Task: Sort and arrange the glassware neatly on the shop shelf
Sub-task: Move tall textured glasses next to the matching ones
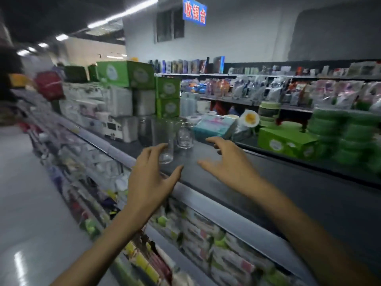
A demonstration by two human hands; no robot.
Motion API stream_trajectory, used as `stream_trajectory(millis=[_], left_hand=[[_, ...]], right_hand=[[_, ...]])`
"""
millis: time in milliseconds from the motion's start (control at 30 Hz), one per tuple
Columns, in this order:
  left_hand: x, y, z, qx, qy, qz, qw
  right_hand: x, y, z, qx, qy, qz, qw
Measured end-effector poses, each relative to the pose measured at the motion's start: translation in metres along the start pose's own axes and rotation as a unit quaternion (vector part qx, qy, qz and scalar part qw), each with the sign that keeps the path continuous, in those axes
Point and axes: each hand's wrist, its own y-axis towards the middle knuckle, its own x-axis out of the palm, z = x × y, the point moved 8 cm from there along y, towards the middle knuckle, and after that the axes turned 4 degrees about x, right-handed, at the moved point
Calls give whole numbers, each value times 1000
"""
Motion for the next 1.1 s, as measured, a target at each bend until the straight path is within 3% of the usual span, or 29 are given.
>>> stream_trajectory(millis=[200, 300, 467, 833, 1100], left_hand=[[15, 78, -78, -46, 6, -17, 999], [34, 94, -92, -81, -48, -41, 995], [45, 95, -106, -91, -58, -13, 994], [52, 90, -110, -115, -119, 28, 986], [41, 80, -91, -91, -184, 39, 978]], right_hand=[[65, 127, -4, 85, 127, 35, 988], [84, 169, 13, 116, 117, 75, 984], [117, 205, 34, 118, 74, 38, 990], [128, 205, 40, 97, 128, 73, 984], [61, 150, 52, 119, 180, 128, 968]])
